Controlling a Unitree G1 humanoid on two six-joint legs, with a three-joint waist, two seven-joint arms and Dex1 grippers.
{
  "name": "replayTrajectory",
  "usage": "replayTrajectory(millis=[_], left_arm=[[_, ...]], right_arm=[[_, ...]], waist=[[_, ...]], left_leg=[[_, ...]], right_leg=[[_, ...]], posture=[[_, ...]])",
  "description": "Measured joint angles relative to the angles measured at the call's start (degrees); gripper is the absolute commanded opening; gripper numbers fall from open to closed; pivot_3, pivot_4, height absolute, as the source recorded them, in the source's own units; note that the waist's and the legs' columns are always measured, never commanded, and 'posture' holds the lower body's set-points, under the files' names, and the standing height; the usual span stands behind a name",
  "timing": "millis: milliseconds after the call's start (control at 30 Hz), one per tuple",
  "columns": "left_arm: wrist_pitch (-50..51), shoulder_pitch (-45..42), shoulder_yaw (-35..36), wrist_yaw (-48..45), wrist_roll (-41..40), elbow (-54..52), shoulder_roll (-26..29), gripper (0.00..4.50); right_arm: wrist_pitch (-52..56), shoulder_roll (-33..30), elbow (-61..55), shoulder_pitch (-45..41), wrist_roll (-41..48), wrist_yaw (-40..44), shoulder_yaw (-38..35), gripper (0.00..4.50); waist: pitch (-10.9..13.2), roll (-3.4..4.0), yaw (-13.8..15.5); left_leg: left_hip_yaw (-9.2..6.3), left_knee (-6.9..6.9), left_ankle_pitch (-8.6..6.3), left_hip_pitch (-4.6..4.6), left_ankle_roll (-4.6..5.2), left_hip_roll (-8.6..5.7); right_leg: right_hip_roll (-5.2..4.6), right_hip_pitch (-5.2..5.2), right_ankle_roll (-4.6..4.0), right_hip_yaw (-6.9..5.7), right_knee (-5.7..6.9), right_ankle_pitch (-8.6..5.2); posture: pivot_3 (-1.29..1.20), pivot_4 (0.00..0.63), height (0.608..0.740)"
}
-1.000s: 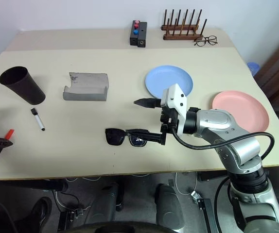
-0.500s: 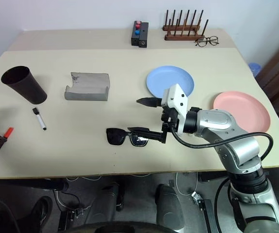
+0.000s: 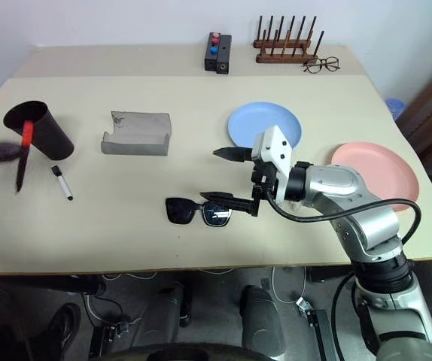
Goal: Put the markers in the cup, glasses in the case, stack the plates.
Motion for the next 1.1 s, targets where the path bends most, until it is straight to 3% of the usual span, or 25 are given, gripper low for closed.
replayTrajectory(millis=[200,500,767,1100], left_arm=[[-16.38,-12.67,1.16,12.69,-0.37,11.35,-7.76,0.01],[-43.09,-23.3,1.43,28.04,4.69,36.9,-9.49,0.01],[-45.94,-23.83,2.47,30.11,2.73,44.85,-14.83,0.01],[-41.63,-23.76,3.87,27.72,-0.91,44.84,-15.49,0.01]], right_arm=[[-0.51,0.54,1.12,-1.19,-0.62,0.37,0.34,4.5],[-0.24,0.56,1.36,-1.21,-0.51,-0.59,-0.18,4.5],[-0.41,4.93,4.57,-4.76,1.42,-5.81,-5.32,4.5],[-0.36,5.47,4.84,-4.73,2.7,-6.85,-6.0,4.5]], waist=[[0.0,-0.03,0.12],[0.0,-0.05,0.3],[0.0,-0.18,0.35],[0.0,-0.18,0.18]], left_leg=[[0.04,0.21,0.0,0.05,0.03,0.01],[0.04,0.29,-0.01,0.03,0.03,0.02],[0.03,0.4,-0.02,0.0,0.04,0.02],[0.03,0.39,-0.03,0.01,0.05,0.03]], right_leg=[[0.05,0.03,0.29,0.01,0.26,0.1],[0.05,0.07,0.28,0.01,0.23,0.1],[0.05,0.13,0.28,0.0,0.24,0.11],[0.05,0.12,0.28,0.0,0.25,0.11]], posture=[[0.0,0.15,0.74],[0.0,0.15,0.74],[0.0,0.15,0.74],[0.0,0.15,0.74]])
